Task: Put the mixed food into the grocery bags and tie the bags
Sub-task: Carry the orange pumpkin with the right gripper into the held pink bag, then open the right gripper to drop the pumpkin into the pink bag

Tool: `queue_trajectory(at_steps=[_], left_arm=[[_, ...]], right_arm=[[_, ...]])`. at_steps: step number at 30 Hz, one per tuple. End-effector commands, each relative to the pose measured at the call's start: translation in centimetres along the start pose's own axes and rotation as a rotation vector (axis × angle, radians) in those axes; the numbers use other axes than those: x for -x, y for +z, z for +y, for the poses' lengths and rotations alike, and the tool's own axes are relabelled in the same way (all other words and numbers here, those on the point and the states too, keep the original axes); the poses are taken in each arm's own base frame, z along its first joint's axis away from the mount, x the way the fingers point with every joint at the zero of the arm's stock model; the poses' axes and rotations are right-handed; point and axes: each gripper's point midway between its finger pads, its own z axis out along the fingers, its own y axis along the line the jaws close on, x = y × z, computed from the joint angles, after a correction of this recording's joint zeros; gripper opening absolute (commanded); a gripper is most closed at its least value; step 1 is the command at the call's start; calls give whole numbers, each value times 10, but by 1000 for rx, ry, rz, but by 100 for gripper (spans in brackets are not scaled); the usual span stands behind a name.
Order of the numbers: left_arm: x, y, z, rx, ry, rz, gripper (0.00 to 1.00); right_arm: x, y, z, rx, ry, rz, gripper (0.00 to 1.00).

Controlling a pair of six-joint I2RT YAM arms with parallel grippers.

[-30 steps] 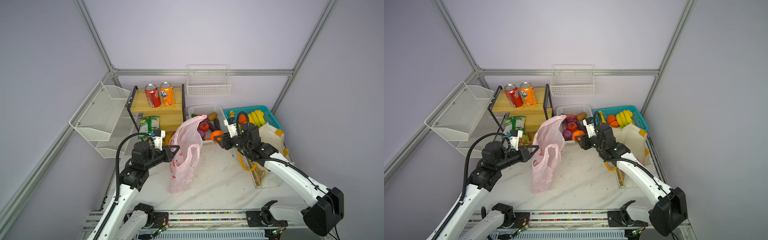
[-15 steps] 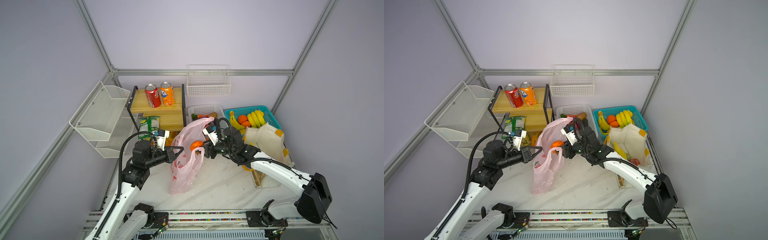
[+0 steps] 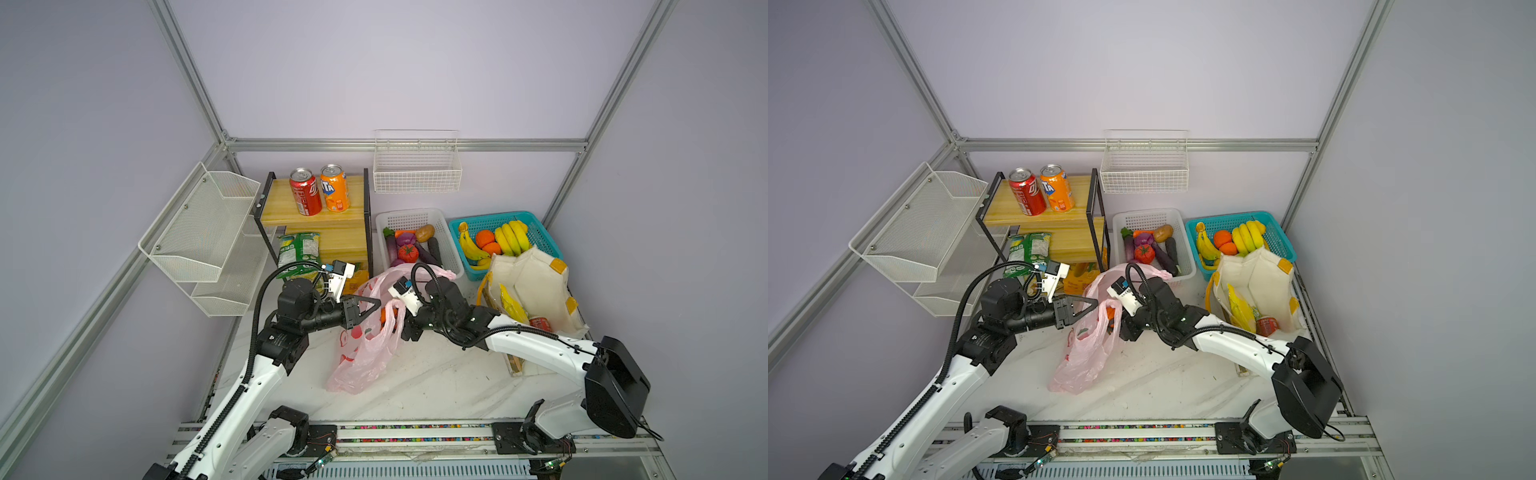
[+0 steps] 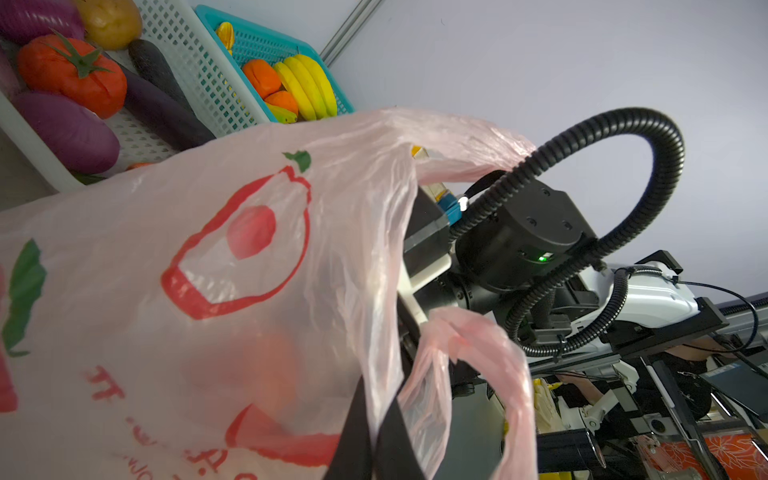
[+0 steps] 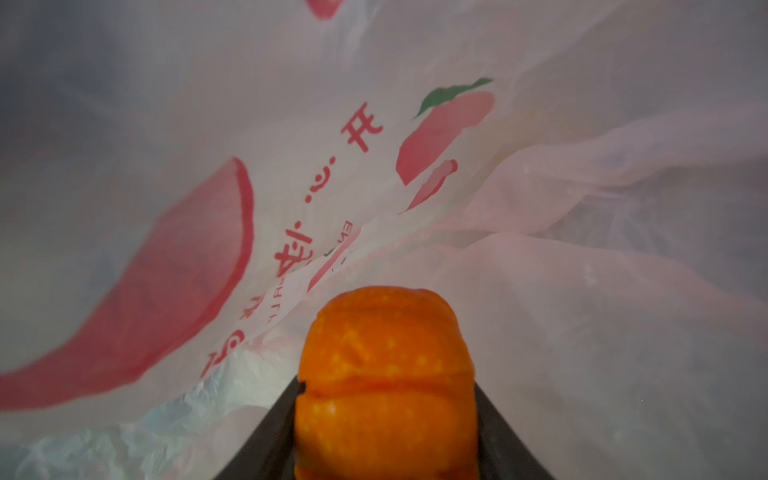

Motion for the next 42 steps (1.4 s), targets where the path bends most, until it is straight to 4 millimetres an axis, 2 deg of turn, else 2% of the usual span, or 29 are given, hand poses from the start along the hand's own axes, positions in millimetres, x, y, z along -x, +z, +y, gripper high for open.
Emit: queue_trajectory(at_steps=[1, 3, 5, 12, 15, 21, 25, 28, 33, 35, 38, 42], left_arm=[[-6, 6, 7, -21, -21, -1, 0], [-8, 7, 11, -11, -33, 2, 0], [-9, 8, 14, -4, -40, 3, 0], [-7, 4, 17, 29, -16, -23, 0], [-6, 2, 24, 78, -18, -30, 0], [7, -15, 44, 224, -33, -113, 0], [13, -31, 59, 318, -53, -175, 0], [16, -43, 69, 383, -80, -222, 0], [19, -63, 80, 477, -101, -297, 0], [19, -69, 84, 509, -104, -321, 0], [19, -74, 86, 529, -103, -340, 0], [17, -73, 89, 528, -107, -339, 0]], right_arm=[[-4, 11, -28, -124, 25, -24, 57], [-12, 15, -38, -173, 47, 3, 59], [-17, 18, -40, -179, 62, 17, 62], [-19, 14, -35, -157, 71, 43, 72], [-11, 6, -28, -141, 69, 33, 74], [20, -31, -7, -103, 54, -55, 77], [46, -65, 4, -71, 54, -152, 78], [55, -86, 3, -67, 65, -196, 78], [58, -122, -5, -18, 89, -254, 78], [59, -135, -11, -1, 93, -278, 78], [67, -144, -36, -67, 145, -308, 78], [75, -130, -109, -335, 290, -314, 78]])
